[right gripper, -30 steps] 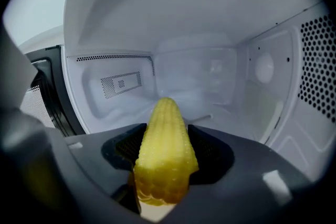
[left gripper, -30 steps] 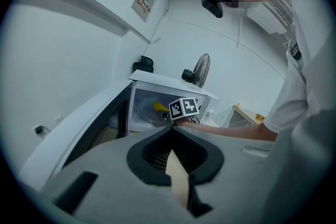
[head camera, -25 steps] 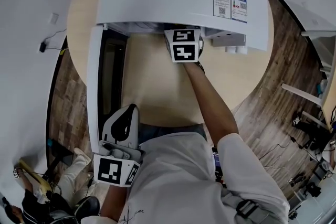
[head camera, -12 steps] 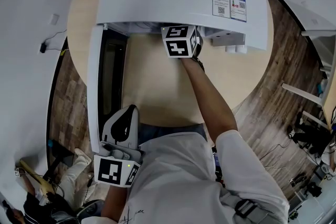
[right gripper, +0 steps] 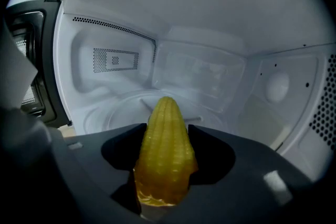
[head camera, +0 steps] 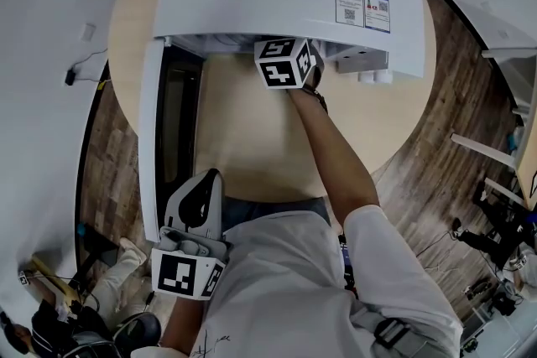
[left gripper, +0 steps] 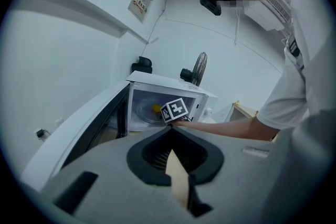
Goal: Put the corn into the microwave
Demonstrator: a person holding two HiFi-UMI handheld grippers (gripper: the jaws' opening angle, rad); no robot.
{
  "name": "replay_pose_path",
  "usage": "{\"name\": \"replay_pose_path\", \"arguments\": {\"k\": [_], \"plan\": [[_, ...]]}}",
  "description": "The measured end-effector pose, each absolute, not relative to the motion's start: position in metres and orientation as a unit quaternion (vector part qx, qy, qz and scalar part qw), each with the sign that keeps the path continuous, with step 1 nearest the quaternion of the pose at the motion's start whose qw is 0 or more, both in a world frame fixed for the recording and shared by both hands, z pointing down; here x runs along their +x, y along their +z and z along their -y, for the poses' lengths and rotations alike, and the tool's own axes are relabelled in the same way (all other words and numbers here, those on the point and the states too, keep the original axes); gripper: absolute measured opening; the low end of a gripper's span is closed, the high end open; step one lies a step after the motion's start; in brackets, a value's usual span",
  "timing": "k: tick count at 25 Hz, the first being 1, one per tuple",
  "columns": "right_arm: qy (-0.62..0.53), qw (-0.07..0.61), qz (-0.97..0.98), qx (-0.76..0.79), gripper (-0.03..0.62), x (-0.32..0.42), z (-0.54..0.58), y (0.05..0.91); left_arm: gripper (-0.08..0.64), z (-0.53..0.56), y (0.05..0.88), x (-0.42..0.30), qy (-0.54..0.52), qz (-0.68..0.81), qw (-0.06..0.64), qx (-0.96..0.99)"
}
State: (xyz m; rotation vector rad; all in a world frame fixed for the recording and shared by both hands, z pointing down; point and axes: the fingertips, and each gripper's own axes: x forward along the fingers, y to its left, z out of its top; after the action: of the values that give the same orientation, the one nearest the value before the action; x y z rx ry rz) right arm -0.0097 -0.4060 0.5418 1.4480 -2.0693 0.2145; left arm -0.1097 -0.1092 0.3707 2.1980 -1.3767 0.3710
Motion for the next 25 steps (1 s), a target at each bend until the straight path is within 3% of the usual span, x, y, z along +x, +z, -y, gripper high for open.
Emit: {"name": "replay_pose_path", "arguments": {"k": [12, 20, 25], "plan": [[0.076, 0.307, 0.779, 0.542, 0.264, -0.01, 0.406, 0.543, -0.008, 0.1, 0.366, -0.098, 0.135, 0.504, 0.256, 0.814], [0.101, 0.305, 0.781, 0.536, 0.345, -0.004, 0.406, 0.541, -0.008, 0.096, 0.36, -0.081, 0.131, 0.488, 0.25, 0.826], [0.108, 0.296, 0.789, 0.528, 0.363, -0.007, 0.398, 0.538, -0.008, 0.094, 0.358, -0.078, 0.131, 0.485, 0.25, 0.828]]}}
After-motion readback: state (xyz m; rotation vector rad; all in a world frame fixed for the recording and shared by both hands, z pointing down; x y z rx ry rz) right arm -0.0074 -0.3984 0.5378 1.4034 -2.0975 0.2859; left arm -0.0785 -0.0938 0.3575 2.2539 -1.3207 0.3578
